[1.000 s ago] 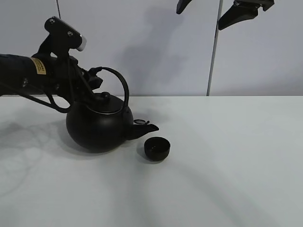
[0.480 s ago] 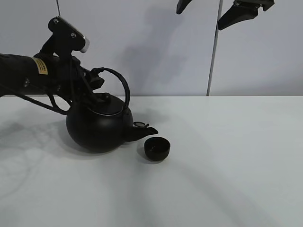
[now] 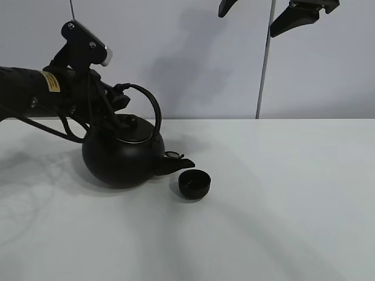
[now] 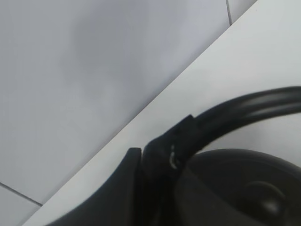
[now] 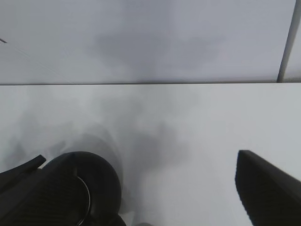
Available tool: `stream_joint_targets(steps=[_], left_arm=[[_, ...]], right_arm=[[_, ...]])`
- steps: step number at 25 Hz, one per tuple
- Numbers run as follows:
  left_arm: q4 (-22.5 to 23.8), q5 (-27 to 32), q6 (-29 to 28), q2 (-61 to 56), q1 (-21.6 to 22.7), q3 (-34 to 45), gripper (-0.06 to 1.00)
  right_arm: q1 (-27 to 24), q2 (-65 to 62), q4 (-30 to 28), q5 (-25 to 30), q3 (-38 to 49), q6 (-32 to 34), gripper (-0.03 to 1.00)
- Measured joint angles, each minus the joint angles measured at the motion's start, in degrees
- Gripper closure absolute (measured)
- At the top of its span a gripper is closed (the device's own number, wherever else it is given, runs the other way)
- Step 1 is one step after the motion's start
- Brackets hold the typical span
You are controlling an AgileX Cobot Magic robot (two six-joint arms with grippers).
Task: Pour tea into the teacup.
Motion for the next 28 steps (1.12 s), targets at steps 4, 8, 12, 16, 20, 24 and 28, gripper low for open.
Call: stream_joint_targets(steps=[4,8,12,16,20,24,28], left_arm=[[0.0,-0.3,0.7,0.0,0.0,0.0,0.85],[-0.1,-0.3,1.1,0.0,-0.3,0.0,0.85],[-0.1,-0.6,1.5,0.1,-0.5,0.0,0.85],[-0.1,-0.9,2.2,0.2,-0.5,0.0,0.85],[-0.1,-1.0,2.6,0.2,-0.5,0.0,0.85],[-0.1,-1.2,3.3,0.2,-0.5,0.0,0.85],[-0.1,-1.2,3.7,0.2,-0.5,0.0,0.85]], right_arm=[[0.0,0.0,0.0,0.0,0.0,0.0,0.34],[0.0,0.0,0.0,0.0,0.0,0.0,0.34],[0.0,0.0,0.0,0.0,0.0,0.0,0.34],[0.0,0.0,0.0,0.0,0.0,0.0,0.34],[0.0,0.0,0.0,0.0,0.0,0.0,0.34],[0.0,0.0,0.0,-0.1,0.0,0.0,0.34],[0.0,0.0,0.0,-0.1,0.0,0.0,0.34]])
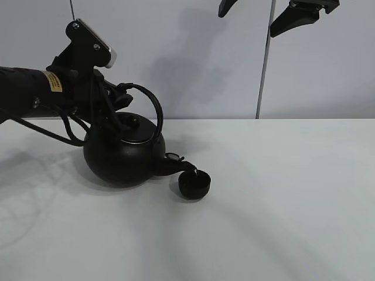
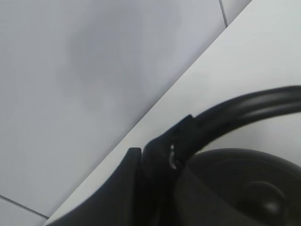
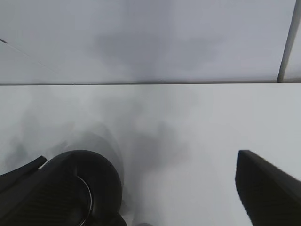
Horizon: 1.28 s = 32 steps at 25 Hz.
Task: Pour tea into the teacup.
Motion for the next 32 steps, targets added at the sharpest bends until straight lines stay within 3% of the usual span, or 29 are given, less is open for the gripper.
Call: stream_joint_targets(steps=[20,25,32], left_arm=[[0.1,-0.1,0.3,0.0,0.0,0.0,0.85],[0.1,0.0,-2.0,0.1,-0.1,0.0,0.85],[-5.3,3.7,-3.2,-1.5,-1.7,0.0,0.85]], right_arm=[[0.0,0.0,0.0,0.0,0.0,0.0,0.34],[0.0,0.0,0.0,0.0,0.0,0.0,0.34],[0.0,0.0,0.0,0.1,0.0,0.0,0.34]])
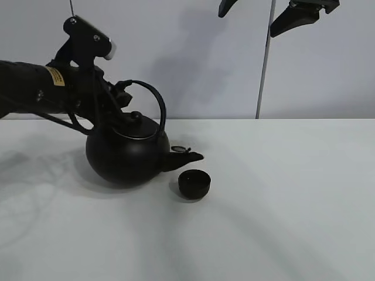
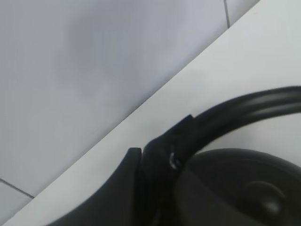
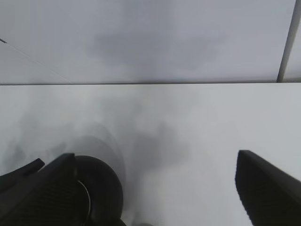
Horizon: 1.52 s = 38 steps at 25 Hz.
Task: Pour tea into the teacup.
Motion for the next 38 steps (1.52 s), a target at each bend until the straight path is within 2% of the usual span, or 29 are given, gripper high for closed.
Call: stream_joint_targets(steps=[4,9,12,16,23,29,33,38], left_arm=[[-4.3,2.1,0.0,-3.1,-0.1,0.3,0.85],[-12.7,1.9,-0.5,-7.9,-0.1,3.6,0.85],[-16.8,-2.1,-0.7,-9.6,-0.1,7.6,0.85],[-19.9,-9.4,-0.9,-9.8,-0.1,13.5,0.85],[-21.9,-19.9,-1.2,-9.8,-0.1,21.1,0.85],[-22.1,-22.0,-1.2,-9.8,-0.1,24.5,0.85],[-22.0,-25.6,-2.7,-7.2,-0.1,25.7,0.85],[-22.0,-25.1,-3.4,-5.1,-0.1,26.3,0.85]], right_arm=[[0.0,0.0,0.0,0.0,0.0,0.0,0.34],[0.0,0.0,0.0,0.0,0.0,0.0,0.34],[0.0,0.0,0.0,0.0,0.0,0.0,0.34],[0.0,0.0,0.0,0.0,0.0,0.0,0.34],[0.0,0.0,0.0,0.0,0.0,0.0,0.34],[0.0,0.0,0.0,-0.1,0.0,0.0,0.34],[0.0,0.0,0.0,-0.1,0.0,0.0,0.34],[0.0,0.0,0.0,-0.1,0.0,0.0,0.34]])
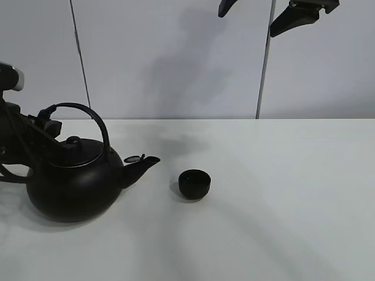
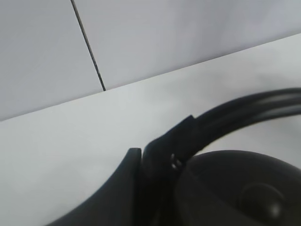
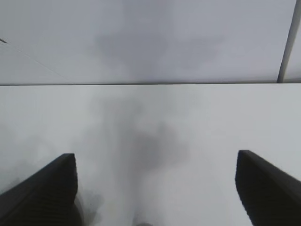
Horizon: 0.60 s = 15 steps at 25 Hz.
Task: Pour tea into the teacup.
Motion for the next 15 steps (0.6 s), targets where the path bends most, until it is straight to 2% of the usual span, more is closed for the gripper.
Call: stream_joint_targets(steps=[8,12,15], left_arm=[[0.1,-0.4,-0.7,0.0,0.0,0.1,0.85],[0.1,-0.4,-3.3,0.0,0.0,0.1,0.85],[0.6,-0.5,-4.9,0.0,0.0,0.1,0.81]], right_arm=[[0.0,0.0,0.0,0.0,0.0,0.0,0.34],[0.0,0.0,0.0,0.0,0.0,0.0,0.34],[0.0,0.0,0.0,0.0,0.0,0.0,0.34]])
